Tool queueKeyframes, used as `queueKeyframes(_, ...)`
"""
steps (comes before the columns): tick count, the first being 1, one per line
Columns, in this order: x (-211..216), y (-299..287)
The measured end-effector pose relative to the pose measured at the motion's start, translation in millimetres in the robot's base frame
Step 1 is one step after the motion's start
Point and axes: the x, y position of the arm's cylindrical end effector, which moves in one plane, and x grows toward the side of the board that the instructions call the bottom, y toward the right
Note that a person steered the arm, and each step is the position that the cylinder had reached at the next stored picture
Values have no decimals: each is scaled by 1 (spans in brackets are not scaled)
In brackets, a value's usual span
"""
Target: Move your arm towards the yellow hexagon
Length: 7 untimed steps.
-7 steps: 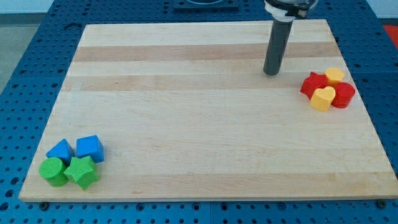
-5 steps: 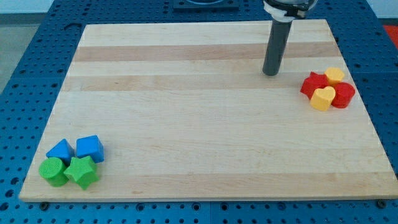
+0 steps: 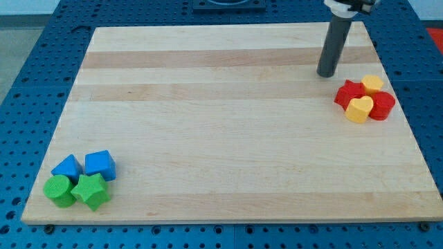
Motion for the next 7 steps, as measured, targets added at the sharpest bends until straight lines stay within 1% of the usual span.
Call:
queueKeyframes(2,-3,25)
queueKeyframes(7,-3,41)
